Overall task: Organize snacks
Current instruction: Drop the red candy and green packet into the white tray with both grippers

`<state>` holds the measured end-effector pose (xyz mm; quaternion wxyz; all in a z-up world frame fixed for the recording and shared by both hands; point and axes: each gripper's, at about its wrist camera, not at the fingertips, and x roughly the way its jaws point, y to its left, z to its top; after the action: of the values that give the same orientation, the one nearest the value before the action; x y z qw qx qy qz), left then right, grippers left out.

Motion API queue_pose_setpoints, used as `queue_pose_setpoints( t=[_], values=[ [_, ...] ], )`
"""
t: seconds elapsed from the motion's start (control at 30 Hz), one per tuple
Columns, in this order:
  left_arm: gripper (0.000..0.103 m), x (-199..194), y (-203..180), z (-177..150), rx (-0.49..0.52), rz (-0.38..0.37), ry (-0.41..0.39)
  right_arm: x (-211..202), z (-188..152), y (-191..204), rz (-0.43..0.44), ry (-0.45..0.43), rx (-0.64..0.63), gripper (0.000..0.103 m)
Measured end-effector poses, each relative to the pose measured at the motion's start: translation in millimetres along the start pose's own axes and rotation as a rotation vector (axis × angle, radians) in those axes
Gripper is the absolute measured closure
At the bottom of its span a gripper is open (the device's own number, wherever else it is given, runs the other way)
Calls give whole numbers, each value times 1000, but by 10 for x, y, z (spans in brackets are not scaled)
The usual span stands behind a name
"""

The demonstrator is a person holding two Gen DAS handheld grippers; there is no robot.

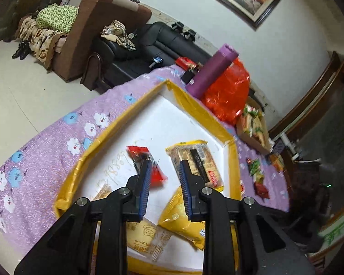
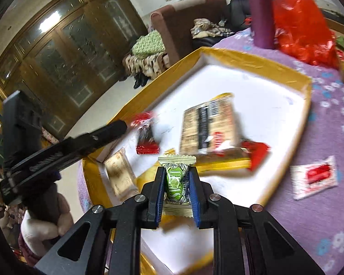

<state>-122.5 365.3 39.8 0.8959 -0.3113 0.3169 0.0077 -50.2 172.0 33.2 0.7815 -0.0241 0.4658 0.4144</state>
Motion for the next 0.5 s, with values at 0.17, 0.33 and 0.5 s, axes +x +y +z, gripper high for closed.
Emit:
queue_pose_setpoints(
  t=[0.17,0.33,0.5],
  values=[
    [31,-85,-14,37,-42,23,-11,-1,20,120,28,-22,-26,77],
    [29,-112,-119,10,-64,-63,-6,-208,25,81,21,-74,-6,73],
    [29,-96,-286,-53,-83,-166,38,-488,-25,-170,15,-132,47,66]
  ],
)
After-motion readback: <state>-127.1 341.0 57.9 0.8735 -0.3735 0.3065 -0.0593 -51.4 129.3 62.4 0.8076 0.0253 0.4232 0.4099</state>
